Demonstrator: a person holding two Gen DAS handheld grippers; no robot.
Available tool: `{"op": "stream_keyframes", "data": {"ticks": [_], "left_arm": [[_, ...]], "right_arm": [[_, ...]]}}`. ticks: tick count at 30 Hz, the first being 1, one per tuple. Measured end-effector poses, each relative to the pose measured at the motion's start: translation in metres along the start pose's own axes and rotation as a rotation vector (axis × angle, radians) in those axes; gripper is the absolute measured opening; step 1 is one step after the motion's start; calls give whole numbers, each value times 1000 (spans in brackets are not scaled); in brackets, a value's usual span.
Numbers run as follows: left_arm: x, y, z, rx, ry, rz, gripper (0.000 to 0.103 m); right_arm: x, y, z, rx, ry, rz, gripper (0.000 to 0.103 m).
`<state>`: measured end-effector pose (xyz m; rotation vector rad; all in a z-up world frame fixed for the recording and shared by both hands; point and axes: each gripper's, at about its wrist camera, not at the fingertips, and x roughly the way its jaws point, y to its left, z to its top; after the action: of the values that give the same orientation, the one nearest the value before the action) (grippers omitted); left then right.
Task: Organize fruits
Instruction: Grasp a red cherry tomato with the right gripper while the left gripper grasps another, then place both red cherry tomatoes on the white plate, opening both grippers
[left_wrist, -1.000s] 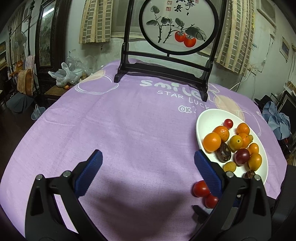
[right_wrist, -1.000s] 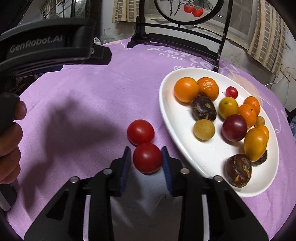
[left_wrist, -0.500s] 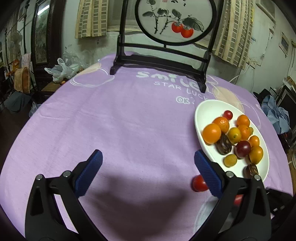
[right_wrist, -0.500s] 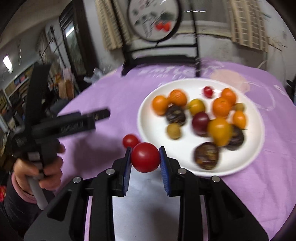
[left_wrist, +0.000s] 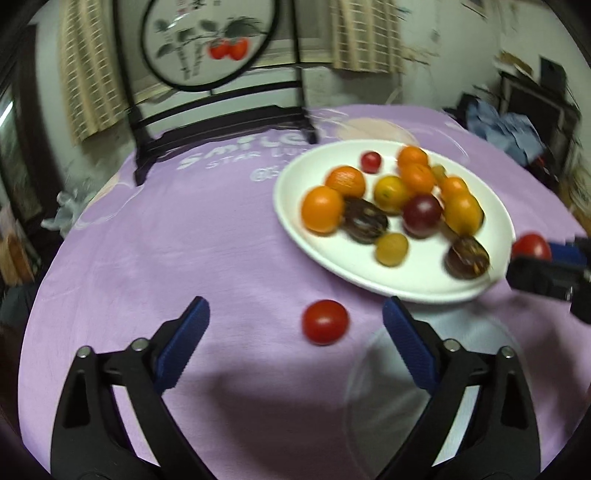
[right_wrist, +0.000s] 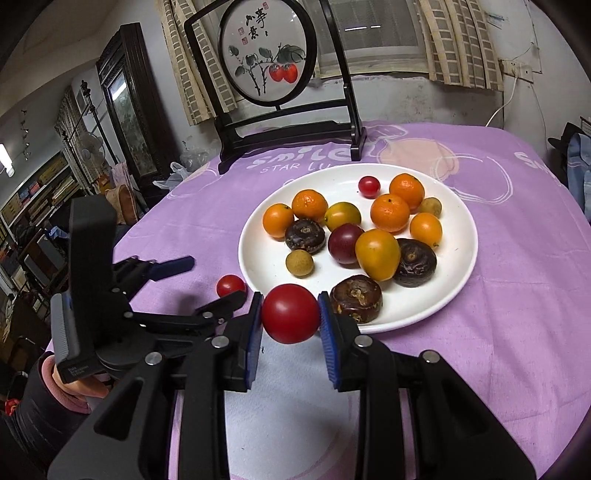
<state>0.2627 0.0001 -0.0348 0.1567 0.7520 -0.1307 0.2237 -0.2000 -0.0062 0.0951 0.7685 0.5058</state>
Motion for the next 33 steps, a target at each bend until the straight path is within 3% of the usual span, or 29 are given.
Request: {"op": "stream_keyframes", "data": {"ticks": [7,15,27,33], "left_arm": [[16,-8,-6,51,57,-29,60],[27,-6,-8,39,102,-56,32],[11,-11,-17,33,89,-26,32],[-38,-12,-5,5,-53,-42,32]], "right_arm": [[-2,1,0,-4,-7,4,30],[-4,2,-2,-6,-10,9,30],[-22,12,-10,-30,-61,44,30],[-35,1,15,9,-175,31,30]]}}
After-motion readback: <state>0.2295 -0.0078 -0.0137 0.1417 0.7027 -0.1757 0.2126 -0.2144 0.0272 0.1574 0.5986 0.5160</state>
